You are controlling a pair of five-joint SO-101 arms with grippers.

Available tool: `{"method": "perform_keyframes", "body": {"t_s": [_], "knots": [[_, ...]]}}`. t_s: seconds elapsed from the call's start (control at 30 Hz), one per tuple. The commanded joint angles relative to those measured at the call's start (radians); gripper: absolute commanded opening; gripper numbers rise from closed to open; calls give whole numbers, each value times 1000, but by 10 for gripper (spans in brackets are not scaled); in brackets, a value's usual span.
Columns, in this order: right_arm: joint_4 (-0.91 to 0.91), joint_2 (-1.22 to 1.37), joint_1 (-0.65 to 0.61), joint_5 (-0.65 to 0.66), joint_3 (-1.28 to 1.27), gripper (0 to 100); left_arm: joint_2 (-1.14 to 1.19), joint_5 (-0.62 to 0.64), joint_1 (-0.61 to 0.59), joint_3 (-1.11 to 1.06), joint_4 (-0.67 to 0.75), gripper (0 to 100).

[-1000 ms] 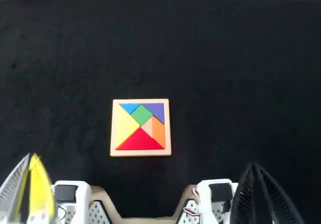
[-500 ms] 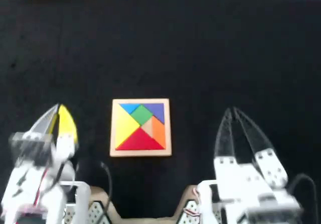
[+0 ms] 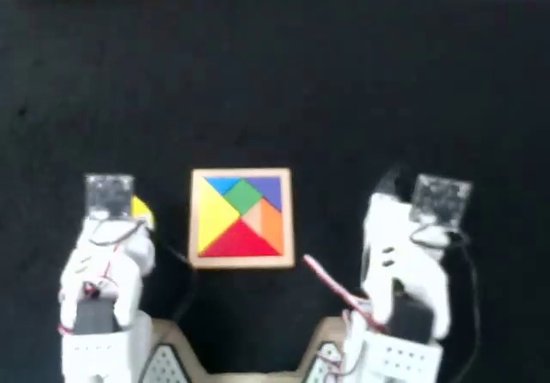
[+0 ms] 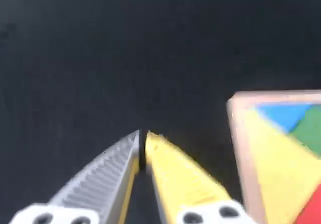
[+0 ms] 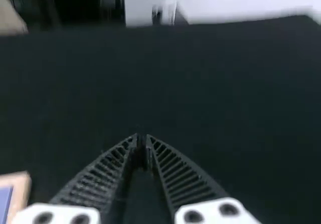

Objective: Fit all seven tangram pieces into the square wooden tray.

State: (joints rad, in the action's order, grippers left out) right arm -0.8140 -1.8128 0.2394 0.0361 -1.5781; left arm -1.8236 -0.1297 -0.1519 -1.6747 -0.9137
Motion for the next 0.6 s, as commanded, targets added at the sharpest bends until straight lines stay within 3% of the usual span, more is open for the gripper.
{"method": "perform_keyframes", "body": {"t_s": [0.0, 0.23, 0.47, 0.57], "knots": [[-6, -65, -52, 43, -105, 11, 3, -6, 70, -25, -32, 30], [-334, -56, -141, 161, -107, 11, 3, -5, -5, -25, -68, 30], [-479, -54, -143, 247, -107, 11, 3, -2, -91, -25, -356, 30], [-479, -54, -144, 245, -107, 11, 3, 2, -157, -25, -359, 30]]}}
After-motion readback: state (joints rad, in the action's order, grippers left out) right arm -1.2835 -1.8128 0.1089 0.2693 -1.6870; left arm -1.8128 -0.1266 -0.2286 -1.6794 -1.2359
